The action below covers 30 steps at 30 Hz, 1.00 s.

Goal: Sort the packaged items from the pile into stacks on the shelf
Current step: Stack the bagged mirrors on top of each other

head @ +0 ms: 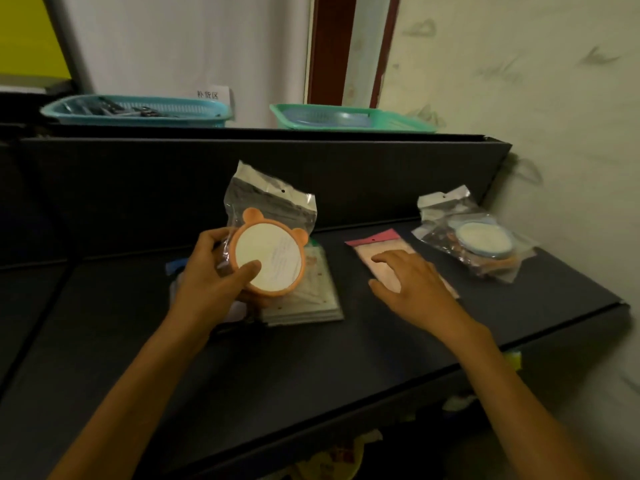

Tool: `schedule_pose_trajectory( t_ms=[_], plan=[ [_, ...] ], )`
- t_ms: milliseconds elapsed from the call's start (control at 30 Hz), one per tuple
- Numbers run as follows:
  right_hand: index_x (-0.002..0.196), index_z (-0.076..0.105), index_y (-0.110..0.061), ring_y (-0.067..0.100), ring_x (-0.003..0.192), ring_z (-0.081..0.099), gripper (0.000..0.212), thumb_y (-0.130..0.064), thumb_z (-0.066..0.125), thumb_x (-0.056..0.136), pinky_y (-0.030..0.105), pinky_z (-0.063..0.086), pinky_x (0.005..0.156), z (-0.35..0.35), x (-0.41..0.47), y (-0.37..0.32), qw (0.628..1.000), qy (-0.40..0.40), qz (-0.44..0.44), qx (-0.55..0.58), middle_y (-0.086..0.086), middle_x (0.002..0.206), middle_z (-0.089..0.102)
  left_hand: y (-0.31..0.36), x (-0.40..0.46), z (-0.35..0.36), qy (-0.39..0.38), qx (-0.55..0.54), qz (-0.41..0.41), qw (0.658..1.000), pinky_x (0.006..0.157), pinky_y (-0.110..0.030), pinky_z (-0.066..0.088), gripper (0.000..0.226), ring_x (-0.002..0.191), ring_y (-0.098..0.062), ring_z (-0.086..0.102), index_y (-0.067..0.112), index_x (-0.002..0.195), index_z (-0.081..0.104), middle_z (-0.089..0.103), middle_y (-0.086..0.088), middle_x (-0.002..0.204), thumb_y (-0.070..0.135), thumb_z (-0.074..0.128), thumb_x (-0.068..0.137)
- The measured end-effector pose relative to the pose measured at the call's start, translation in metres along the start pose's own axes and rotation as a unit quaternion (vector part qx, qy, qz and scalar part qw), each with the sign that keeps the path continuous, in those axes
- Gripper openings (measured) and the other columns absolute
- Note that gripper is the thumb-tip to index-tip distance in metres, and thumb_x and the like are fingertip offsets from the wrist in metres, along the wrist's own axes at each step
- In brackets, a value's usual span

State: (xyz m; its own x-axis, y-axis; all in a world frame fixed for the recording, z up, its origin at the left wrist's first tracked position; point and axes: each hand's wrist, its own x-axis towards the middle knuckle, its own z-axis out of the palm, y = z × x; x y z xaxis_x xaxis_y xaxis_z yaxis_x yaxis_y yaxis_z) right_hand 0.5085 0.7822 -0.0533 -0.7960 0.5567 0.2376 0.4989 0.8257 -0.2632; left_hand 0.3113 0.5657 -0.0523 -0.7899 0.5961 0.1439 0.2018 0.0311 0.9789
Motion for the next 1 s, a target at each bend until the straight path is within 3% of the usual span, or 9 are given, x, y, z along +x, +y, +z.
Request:
schedule_pose_trajectory(
  t_ms=[67, 133, 400, 633, 833, 1000],
  plan=[
    [0.133, 0.047, -0.025, 0.018, 0.127, 0.04, 0.046, -0.04, 0.055, 0.09, 0.034, 0.028, 0.105, -0.011, 0.0, 0.039, 1.0, 0.0, -0.005, 0.0, -0.005, 0.138, 0.046, 0.008, -0.002, 0.041, -0.001, -0.006, 0.007, 1.0, 0.062, -0.036, 0.06, 0.055, 0.116, -0.024, 0.052, 0.028, 0.124, 0.042, 0.046, 0.0, 0.134, 0.009, 0.068, 0.08],
    [0.131, 0.049, -0.024, 0.019, 0.125, 0.043, 0.045, -0.039, 0.057, 0.089, 0.036, 0.032, 0.106, -0.022, 0.0, 0.075, 1.0, 0.008, -0.011, 0.011, -0.003, 0.135, 0.049, 0.017, -0.003, 0.08, -0.001, -0.022, 0.017, 1.0, 0.054, -0.028, 0.059, 0.054, 0.112, -0.022, 0.052, 0.027, 0.124, 0.04, 0.044, -0.001, 0.133, 0.005, 0.065, 0.082],
    [0.128, 0.05, -0.023, 0.016, 0.116, 0.046, 0.044, -0.037, 0.059, 0.088, 0.039, 0.039, 0.101, -0.061, -0.005, 0.187, 0.998, 0.02, -0.038, 0.055, -0.003, 0.127, 0.052, 0.039, -0.005, 0.211, 0.026, -0.017, 0.004, 1.0, 0.05, -0.025, 0.057, 0.05, 0.108, -0.024, 0.057, 0.028, 0.12, 0.041, 0.047, -0.001, 0.131, 0.006, 0.065, 0.083],
    [0.13, 0.047, -0.027, 0.015, 0.126, 0.041, 0.045, -0.037, 0.059, 0.088, 0.037, 0.033, 0.109, -0.089, 0.0, 0.253, 0.996, 0.024, -0.039, 0.078, -0.003, 0.136, 0.048, 0.057, 0.003, 0.28, 0.002, -0.033, 0.015, 0.999, 0.063, -0.044, 0.06, 0.053, 0.113, -0.031, 0.057, 0.024, 0.126, 0.041, 0.047, -0.007, 0.135, 0.008, 0.065, 0.082],
    [0.122, 0.053, -0.022, 0.017, 0.112, 0.051, 0.037, -0.032, 0.06, 0.088, 0.044, 0.044, 0.098, -0.097, 0.012, 0.291, 0.992, 0.054, -0.017, 0.114, 0.0, 0.123, 0.055, 0.065, 0.017, 0.334, -0.037, -0.061, 0.009, 0.997, 0.063, -0.035, 0.06, 0.053, 0.115, -0.025, 0.055, 0.023, 0.13, 0.038, 0.046, -0.001, 0.134, 0.01, 0.063, 0.085],
    [0.128, 0.052, -0.021, 0.018, 0.121, 0.047, 0.04, -0.03, 0.059, 0.09, 0.037, 0.037, 0.105, -0.106, 0.022, 0.317, 0.995, 0.055, 0.007, 0.082, 0.0, 0.13, 0.053, 0.066, 0.042, 0.37, -0.03, -0.041, -0.003, 0.999, 0.062, -0.027, 0.06, 0.054, 0.117, -0.023, 0.053, 0.024, 0.131, 0.038, 0.046, 0.0, 0.133, 0.012, 0.065, 0.086]
  ],
)
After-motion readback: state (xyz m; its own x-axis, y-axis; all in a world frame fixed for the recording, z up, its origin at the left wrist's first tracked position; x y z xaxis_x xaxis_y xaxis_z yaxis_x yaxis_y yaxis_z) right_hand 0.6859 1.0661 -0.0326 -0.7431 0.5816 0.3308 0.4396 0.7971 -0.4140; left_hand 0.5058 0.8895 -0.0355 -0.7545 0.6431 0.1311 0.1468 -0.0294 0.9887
